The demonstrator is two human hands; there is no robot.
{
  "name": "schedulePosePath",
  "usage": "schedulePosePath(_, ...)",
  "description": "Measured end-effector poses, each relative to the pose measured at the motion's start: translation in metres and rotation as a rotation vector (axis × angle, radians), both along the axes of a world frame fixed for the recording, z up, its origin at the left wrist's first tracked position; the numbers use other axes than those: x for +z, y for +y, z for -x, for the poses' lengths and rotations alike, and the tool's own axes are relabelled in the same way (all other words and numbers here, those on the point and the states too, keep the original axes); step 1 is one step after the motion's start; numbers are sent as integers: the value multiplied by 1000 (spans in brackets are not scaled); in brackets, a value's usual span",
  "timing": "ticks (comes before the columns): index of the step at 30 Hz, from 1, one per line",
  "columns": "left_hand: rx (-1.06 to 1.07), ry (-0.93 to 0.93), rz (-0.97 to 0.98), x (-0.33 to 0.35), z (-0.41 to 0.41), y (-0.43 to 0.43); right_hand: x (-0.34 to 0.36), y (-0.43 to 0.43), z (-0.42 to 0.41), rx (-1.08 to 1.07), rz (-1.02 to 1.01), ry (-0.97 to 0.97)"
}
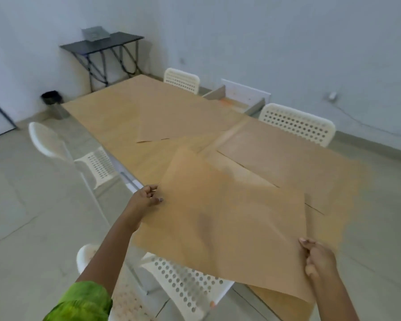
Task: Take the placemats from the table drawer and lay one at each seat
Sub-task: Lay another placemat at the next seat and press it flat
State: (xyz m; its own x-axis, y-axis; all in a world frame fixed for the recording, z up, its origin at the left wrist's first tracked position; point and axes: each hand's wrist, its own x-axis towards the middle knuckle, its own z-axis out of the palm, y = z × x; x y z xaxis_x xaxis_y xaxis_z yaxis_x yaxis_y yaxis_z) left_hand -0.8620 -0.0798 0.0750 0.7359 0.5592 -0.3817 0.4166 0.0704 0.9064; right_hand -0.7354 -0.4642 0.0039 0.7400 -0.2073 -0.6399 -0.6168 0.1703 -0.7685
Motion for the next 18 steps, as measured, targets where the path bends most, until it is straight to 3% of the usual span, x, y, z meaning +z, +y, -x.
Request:
schedulePosePath(4,-176,135,-205,-19,-44,22,-5,2,25,-217,73,-19)
schedulePosePath(10,-581,381,-744,-39,-87,37,-5,22,57,-347,313,-19)
schedulePosePath(13,-637,436,-830,-42,-95,33,7,33,68,-356,405,-12)
schedulePosePath(18,-665,445,-812,-53,-105,26,9,38,72,-308,552,-32)
